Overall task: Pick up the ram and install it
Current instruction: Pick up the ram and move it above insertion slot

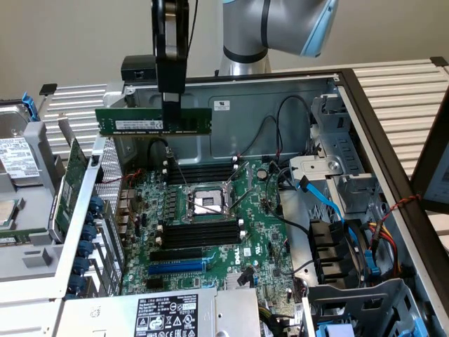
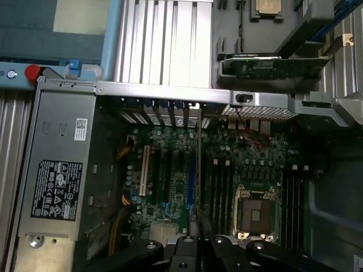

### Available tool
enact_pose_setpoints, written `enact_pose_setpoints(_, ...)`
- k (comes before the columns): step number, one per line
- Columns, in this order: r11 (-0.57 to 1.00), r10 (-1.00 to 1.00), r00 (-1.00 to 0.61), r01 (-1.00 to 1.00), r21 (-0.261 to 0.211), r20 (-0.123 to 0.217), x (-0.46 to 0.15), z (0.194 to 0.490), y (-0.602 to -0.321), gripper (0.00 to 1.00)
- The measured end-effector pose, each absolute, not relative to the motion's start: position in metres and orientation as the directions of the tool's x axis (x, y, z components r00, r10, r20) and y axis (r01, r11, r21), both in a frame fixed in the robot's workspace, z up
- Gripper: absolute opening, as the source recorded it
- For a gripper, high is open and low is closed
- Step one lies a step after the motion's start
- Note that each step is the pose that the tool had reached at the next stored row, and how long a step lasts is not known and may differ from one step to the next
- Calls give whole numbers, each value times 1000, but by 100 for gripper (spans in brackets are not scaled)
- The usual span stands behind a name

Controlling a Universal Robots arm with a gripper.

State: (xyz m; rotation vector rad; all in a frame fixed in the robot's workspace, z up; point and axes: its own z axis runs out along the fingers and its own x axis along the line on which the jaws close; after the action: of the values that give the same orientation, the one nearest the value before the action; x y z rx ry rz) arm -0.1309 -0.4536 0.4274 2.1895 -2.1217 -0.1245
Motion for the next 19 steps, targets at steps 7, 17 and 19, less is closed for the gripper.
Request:
enact_pose_setpoints(7,-31,-999,32,-997,76,6,-121,427,-444,13)
enact_pose_setpoints(17,-31,-1000,31,-999,32,3,-115,426,-424,13)
enact_pose_setpoints(19,-31,-999,31,-999,24,-8,-115,426,-422,13)
